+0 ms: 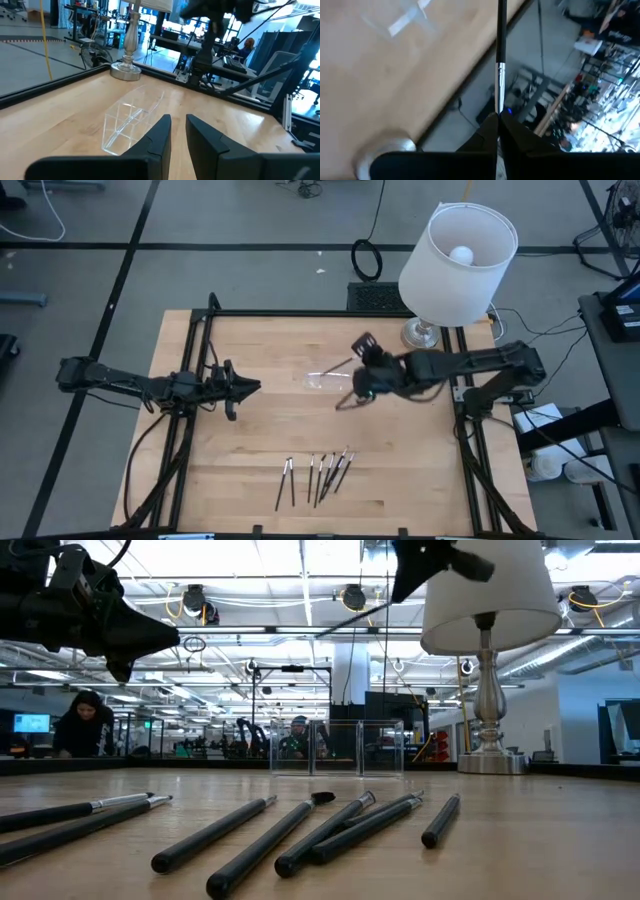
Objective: Put items in baskets/containers
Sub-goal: Put the black eyeshadow brush into the transparent organizer
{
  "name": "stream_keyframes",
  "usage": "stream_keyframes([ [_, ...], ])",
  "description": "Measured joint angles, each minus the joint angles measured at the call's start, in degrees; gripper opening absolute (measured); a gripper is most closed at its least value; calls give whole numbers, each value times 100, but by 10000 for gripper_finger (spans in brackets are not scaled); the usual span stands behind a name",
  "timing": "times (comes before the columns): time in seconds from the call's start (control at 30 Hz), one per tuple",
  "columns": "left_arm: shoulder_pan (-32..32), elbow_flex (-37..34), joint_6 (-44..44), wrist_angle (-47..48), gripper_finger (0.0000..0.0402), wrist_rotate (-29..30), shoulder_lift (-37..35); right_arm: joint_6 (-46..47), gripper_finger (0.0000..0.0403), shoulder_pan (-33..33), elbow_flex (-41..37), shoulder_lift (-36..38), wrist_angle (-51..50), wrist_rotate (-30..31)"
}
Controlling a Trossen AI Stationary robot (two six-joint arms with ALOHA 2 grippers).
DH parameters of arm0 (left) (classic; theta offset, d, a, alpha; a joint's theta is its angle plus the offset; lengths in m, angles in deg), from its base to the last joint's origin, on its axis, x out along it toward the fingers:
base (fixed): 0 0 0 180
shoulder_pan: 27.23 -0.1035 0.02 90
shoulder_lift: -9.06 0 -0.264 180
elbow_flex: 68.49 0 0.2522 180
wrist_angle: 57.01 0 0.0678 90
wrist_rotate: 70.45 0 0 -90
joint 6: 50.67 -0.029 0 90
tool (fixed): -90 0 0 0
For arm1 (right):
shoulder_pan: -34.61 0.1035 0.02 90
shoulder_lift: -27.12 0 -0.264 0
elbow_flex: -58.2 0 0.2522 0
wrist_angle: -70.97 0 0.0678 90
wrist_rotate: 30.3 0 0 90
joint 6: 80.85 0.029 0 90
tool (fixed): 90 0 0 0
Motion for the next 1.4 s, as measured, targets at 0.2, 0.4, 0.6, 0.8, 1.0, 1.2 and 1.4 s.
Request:
stream_keyframes([
  [0.2, 0, 0, 0, 0, 65, 2, 0, -395, 0, -411, 11, -256, -570, -64],
  [0.4, 0, 0, 2, 1, 65, 3, 0, -457, 0, -512, 11, -450, -846, -68],
  [0.6, 0, 0, 2, 0, 65, 2, 0, -452, 0, -512, 8, -667, -1210, -76],
  [0.8, 0, 0, 4, 0, 65, 4, 0, -520, 0, -553, 8, -886, -1215, -20],
  [1.0, 0, 0, 7, -2, 65, 2, 0, -575, 0, -629, 8, -1162, -1238, 87],
  [1.2, 0, 0, 7, -2, 65, 2, 0, -538, 0, -738, 8, -1447, -1224, 72],
  [1.4, 0, 0, 9, -3, 65, 2, 0, -489, 0, -847, 8, -1705, -902, -9],
])
